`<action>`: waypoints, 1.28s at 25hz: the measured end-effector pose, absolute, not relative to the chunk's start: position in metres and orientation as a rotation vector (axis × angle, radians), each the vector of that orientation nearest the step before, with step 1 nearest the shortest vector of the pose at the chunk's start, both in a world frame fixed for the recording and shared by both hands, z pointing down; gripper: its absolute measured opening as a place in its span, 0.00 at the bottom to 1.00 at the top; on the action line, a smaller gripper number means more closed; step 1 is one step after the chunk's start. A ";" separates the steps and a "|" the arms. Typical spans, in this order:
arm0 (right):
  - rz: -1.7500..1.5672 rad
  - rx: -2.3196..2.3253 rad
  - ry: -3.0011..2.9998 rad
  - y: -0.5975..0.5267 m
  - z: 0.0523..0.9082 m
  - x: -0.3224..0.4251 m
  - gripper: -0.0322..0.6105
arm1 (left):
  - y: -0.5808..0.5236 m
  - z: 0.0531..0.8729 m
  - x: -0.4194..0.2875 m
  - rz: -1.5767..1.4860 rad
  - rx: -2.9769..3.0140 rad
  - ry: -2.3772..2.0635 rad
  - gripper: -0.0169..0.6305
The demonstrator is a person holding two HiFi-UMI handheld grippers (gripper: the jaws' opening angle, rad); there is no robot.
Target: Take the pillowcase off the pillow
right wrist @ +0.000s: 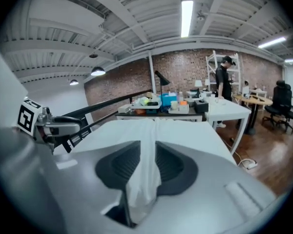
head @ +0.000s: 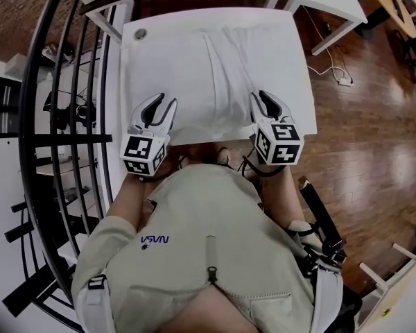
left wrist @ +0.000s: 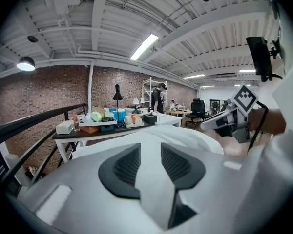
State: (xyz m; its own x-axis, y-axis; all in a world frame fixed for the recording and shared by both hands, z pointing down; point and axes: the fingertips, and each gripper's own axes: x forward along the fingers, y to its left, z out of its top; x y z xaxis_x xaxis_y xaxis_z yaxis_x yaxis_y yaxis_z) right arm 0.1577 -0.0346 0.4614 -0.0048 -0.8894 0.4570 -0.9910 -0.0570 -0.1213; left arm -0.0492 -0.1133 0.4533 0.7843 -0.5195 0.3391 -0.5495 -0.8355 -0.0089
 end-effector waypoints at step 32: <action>0.448 1.750 -1.935 -0.232 0.436 0.180 0.20 | -0.251 0.467 0.070 0.701 2.891 -0.763 0.44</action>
